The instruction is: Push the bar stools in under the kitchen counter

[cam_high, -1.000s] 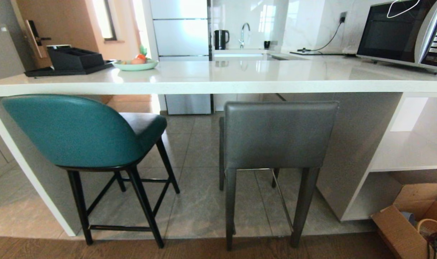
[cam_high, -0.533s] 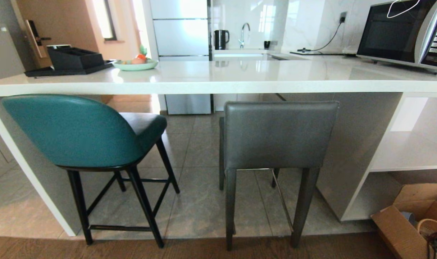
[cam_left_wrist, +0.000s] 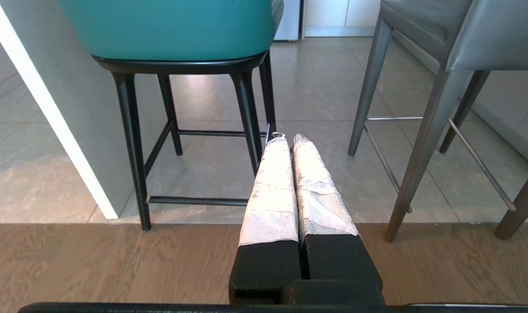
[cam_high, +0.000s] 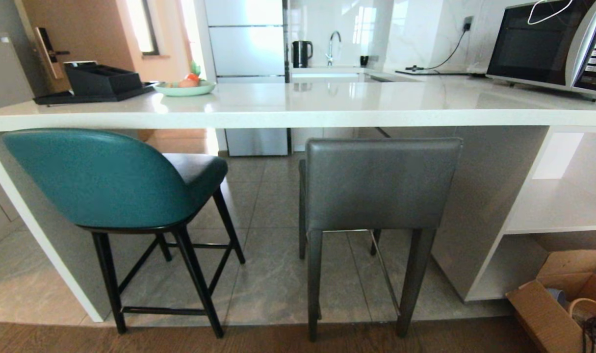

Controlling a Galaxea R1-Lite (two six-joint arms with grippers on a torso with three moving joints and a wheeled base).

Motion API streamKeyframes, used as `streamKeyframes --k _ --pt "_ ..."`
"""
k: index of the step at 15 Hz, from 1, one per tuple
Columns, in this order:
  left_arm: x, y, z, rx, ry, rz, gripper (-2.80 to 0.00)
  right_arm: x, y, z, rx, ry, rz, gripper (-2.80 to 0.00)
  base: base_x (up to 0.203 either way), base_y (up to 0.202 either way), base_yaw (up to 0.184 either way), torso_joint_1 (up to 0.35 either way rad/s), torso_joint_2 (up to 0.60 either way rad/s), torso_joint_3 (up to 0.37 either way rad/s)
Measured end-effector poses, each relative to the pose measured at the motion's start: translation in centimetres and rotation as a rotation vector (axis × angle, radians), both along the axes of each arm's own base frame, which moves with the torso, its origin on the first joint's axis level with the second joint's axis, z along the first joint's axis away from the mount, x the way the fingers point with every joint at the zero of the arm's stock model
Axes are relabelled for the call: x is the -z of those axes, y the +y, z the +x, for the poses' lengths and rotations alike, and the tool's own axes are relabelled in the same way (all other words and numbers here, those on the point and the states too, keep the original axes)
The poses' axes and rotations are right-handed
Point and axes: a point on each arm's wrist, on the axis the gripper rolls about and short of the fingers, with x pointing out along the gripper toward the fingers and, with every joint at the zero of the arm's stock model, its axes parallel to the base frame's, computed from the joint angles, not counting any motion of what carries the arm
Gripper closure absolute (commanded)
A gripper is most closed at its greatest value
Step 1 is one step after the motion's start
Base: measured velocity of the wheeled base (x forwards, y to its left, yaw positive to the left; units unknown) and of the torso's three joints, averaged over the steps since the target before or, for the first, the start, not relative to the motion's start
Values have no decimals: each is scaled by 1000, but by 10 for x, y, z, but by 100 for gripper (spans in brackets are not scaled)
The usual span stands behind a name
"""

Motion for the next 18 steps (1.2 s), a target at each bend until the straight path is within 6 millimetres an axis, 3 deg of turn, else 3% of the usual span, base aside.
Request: streamKeyframes --k 18 --pt "0 0 0 0 0 0 0 0 0 0 0 -1 1 0 0 0 0 0 0 0"
